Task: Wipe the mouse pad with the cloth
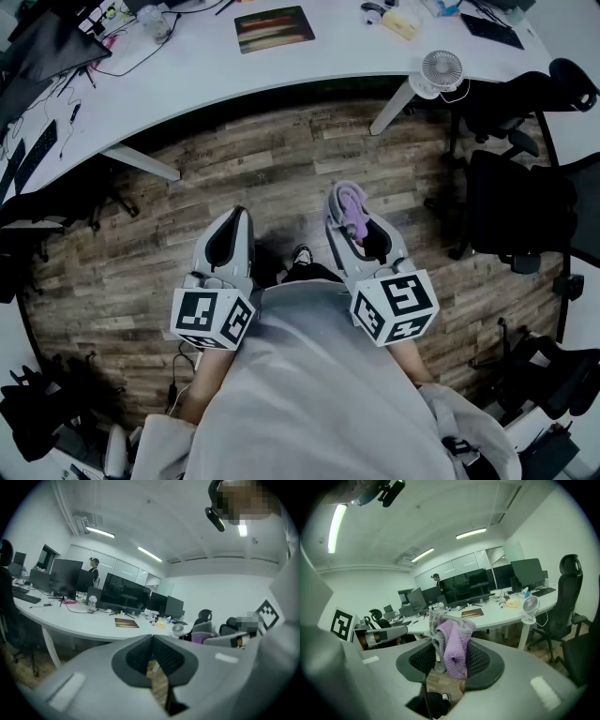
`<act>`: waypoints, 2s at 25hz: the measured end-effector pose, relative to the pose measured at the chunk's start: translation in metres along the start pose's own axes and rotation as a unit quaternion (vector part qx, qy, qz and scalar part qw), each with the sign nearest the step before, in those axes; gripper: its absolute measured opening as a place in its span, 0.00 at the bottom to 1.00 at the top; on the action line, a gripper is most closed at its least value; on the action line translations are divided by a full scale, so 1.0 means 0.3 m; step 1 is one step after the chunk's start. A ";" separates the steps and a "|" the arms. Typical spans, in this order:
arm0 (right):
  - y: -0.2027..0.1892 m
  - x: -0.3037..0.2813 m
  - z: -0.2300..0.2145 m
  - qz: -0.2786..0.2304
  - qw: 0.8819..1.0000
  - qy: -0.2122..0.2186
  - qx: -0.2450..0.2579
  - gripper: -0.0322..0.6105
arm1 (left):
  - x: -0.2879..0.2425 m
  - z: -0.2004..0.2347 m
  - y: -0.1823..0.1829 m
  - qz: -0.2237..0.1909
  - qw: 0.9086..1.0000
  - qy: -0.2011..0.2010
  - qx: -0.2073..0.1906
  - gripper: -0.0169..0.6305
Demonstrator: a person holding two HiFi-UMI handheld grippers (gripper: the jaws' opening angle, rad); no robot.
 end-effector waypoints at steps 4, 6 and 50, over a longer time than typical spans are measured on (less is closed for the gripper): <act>-0.001 -0.021 -0.027 0.005 1.000 -0.004 -0.005 0.30 | -0.010 0.026 -0.004 0.007 1.000 0.012 0.000 0.03; 0.005 -0.038 -0.036 0.007 1.000 -0.002 -0.002 0.30 | -0.024 0.039 0.000 0.008 1.000 0.016 0.002 0.03; 0.617 -1.002 -0.292 0.002 0.996 0.050 -0.074 0.31 | -0.959 0.635 0.455 0.024 0.997 -0.015 0.070 0.03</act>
Point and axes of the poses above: the fingertips, and each gripper's own axes: x backward along the fingers, z to its left, y out of its top, the point moved 7 cm from there along x, backward along the fingers, and after that the axes turned 9 degrees about y, right-handed, at the moved point
